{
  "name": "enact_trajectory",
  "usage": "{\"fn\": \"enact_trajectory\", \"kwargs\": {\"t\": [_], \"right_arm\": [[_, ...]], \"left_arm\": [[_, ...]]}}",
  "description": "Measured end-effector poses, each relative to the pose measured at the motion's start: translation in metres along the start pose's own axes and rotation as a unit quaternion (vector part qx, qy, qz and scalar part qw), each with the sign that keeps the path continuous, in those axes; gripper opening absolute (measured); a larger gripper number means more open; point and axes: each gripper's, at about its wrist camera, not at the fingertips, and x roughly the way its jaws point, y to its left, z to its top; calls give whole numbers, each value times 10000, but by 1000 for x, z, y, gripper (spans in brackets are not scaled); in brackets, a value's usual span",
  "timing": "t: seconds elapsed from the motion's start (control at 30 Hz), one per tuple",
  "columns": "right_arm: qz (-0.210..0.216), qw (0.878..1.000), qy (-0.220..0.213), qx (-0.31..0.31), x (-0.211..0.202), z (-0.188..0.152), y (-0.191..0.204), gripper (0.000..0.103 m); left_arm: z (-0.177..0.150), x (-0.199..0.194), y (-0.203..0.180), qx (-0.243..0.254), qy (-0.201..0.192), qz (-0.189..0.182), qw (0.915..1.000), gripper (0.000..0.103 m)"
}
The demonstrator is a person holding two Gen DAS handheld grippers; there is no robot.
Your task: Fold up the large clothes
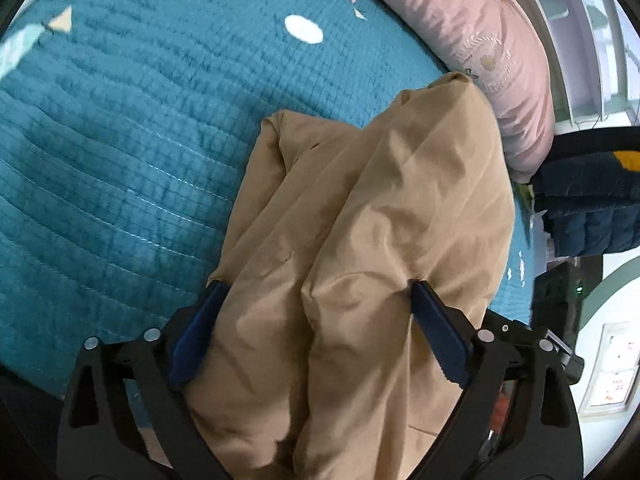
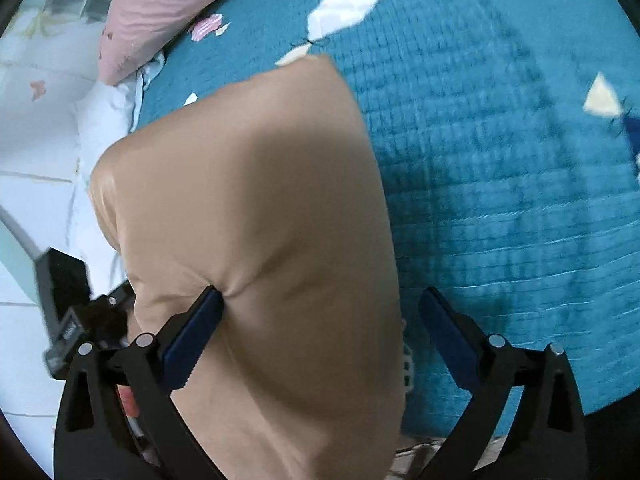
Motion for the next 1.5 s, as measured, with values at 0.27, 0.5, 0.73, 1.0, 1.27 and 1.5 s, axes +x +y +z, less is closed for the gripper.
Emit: {"fn": "enact_trajectory", "kwargs": {"t": [0.27,0.5,0.73,1.0,1.27,1.5], "right_arm": [[700,9965,143,432,14,2,-12,97],[765,9965,-45,321,13,1,4,77],[698,9972,-184,214,5,-2,15,55],[584,9979,-272,-36,-19,-12,23,45],[494,9985,-142,194,-8,-10,5,76],[358,9991,-77,222,-1,-6,8,88]], "left_arm": [[-3,10,-3,5,-134,73,9999,98],[-4,10,-6,-13,-164,62,9998,97],[-16,-5,0,16,-54,-421,9991,64],[-31,-12,-12,56,97,-728,9973,50],[-27,-12,-2,-39,173,-412,9990,92],[-34,-2,5,339,290,-660,9968,98]]}}
